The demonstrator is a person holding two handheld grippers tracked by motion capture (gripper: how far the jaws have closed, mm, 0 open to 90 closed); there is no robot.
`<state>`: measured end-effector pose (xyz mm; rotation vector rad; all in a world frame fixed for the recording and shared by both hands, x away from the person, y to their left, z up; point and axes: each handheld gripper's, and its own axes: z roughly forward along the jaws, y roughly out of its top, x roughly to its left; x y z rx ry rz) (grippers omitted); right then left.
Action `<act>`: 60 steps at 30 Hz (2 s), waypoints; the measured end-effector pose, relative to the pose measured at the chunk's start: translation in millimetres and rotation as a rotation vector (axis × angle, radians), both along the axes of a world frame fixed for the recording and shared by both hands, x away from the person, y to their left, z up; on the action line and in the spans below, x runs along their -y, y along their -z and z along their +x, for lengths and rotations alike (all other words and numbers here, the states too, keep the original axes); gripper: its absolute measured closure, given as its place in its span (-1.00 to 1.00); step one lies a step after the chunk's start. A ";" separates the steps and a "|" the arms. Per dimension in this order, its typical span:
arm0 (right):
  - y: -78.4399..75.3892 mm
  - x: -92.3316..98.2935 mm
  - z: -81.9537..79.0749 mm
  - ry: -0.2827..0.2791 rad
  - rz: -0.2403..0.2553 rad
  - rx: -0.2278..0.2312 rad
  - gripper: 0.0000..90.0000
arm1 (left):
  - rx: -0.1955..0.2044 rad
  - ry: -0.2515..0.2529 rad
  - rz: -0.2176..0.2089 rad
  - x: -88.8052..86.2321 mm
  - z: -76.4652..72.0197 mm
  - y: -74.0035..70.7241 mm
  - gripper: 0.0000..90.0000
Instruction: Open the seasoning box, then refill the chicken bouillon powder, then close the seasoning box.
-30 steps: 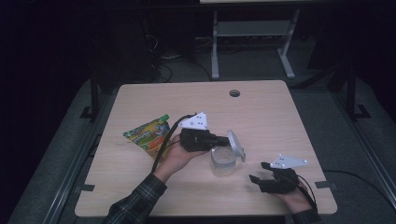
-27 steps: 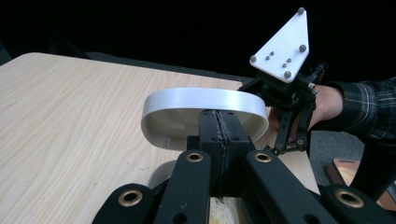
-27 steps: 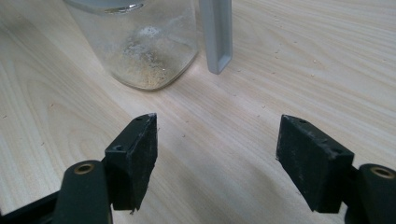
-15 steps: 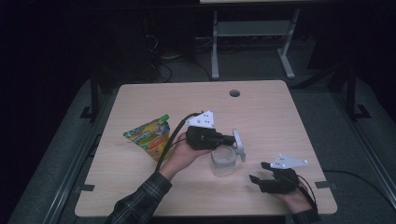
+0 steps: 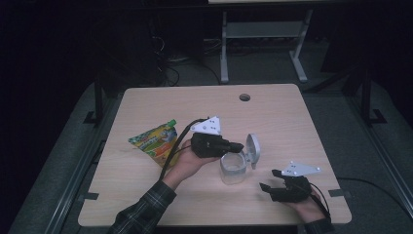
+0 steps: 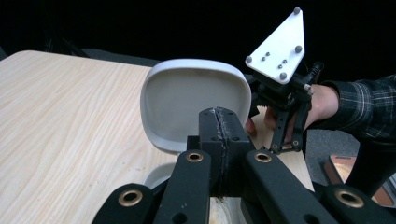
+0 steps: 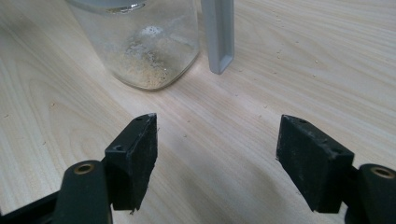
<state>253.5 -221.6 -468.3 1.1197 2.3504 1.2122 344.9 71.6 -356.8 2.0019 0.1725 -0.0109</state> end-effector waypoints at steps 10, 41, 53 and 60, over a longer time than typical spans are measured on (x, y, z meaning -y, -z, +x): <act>1.8 0.4 1.5 0.004 0.001 -0.007 -0.36 | -0.033 -0.049 0.006 -24.4 -3.8 5.2 1.00; 2.3 2.5 -2.8 0.013 0.000 -0.008 -0.37 | -0.089 -0.220 0.101 -100.6 -41.4 44.3 0.82; 2.3 1.2 -2.0 0.002 0.001 -0.007 -0.37 | -0.099 -0.290 0.137 -128.0 -62.4 56.6 0.59; 2.3 0.5 -1.4 0.002 0.000 -0.007 -0.37 | -0.107 -0.324 0.154 -145.2 -73.8 62.1 0.46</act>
